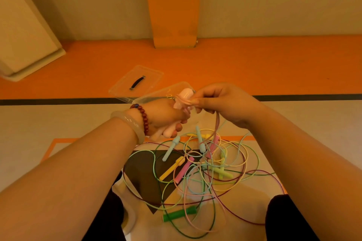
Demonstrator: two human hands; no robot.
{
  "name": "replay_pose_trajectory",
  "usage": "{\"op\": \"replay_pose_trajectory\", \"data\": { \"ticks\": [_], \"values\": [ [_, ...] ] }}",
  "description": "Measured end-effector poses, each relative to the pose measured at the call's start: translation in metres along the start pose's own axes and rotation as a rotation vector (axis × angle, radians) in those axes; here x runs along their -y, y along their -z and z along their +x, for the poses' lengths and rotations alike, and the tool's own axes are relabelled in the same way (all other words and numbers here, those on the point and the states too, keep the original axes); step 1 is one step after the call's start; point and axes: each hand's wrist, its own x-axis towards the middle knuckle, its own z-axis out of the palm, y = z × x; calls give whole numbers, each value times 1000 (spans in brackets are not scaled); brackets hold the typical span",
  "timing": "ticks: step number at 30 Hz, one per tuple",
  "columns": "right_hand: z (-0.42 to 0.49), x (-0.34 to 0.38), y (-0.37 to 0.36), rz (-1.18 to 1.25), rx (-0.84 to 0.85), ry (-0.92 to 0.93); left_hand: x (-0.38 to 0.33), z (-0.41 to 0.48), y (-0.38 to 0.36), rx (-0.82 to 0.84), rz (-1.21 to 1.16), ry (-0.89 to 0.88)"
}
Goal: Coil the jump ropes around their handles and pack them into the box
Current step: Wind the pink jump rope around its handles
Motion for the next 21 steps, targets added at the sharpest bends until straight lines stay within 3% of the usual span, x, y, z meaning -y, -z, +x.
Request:
{"op": "replay_pose_trajectory", "data": {
  "ticks": [6,12,21],
  "values": [
    [0,8,0,7,107,10,-9,-5,4,-7,28,-62],
    [2,-9,18,107,-29,-27,-17,-25,25,182,-209,-113],
    [6,-31,12,118,-134,-51,-18,-18,3,-37,-410,-165]
  ]
}}
